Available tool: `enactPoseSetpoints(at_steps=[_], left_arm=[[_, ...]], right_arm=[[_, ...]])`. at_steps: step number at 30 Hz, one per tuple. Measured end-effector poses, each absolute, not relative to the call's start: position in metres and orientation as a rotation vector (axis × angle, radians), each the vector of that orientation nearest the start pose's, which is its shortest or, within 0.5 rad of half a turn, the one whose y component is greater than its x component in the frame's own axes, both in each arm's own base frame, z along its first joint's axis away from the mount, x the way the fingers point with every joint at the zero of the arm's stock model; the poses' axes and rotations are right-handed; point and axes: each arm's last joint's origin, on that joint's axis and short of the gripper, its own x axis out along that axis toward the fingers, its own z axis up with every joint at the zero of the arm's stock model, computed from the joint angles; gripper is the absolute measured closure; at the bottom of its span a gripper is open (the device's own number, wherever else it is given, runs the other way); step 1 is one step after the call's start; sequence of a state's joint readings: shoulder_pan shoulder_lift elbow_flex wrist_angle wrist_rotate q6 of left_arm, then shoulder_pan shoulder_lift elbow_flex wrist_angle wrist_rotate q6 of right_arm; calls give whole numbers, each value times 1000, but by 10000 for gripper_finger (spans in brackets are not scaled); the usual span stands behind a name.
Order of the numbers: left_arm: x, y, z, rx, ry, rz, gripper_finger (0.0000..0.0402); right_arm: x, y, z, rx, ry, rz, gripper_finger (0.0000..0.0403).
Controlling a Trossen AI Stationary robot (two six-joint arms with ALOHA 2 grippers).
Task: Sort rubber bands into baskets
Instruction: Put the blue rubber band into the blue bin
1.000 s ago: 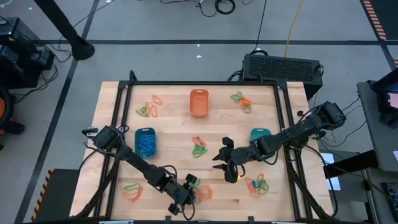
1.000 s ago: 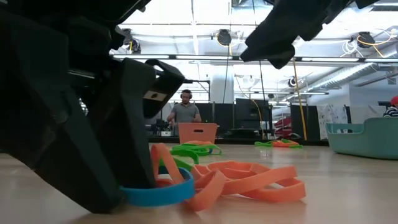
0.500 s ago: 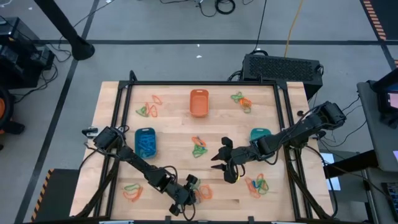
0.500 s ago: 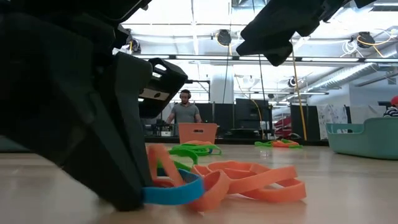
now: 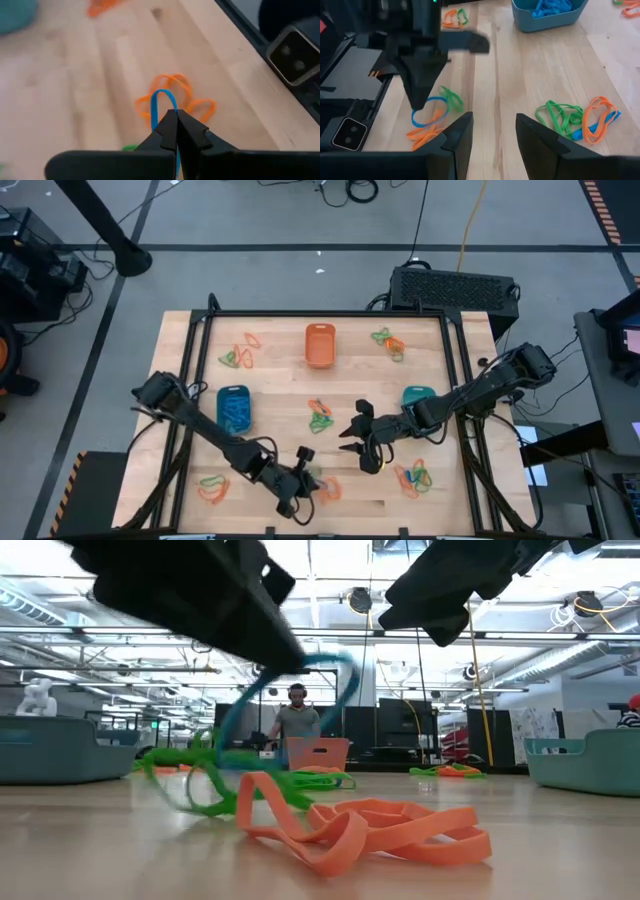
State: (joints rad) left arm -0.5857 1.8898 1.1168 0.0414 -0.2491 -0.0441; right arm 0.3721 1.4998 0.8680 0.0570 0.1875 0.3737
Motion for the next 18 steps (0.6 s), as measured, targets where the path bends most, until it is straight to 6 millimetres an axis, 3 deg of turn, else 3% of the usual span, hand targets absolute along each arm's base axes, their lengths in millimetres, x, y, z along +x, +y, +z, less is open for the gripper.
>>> enactPoseSetpoints(at_steps=[10,18], left_arm=[[317,-192,194,284,703,-133,399],[278,-165,221,188,906,50,400]], right_arm=[[295,109,218,203,582,74,261],[295,110,218,208,586,72,261]])
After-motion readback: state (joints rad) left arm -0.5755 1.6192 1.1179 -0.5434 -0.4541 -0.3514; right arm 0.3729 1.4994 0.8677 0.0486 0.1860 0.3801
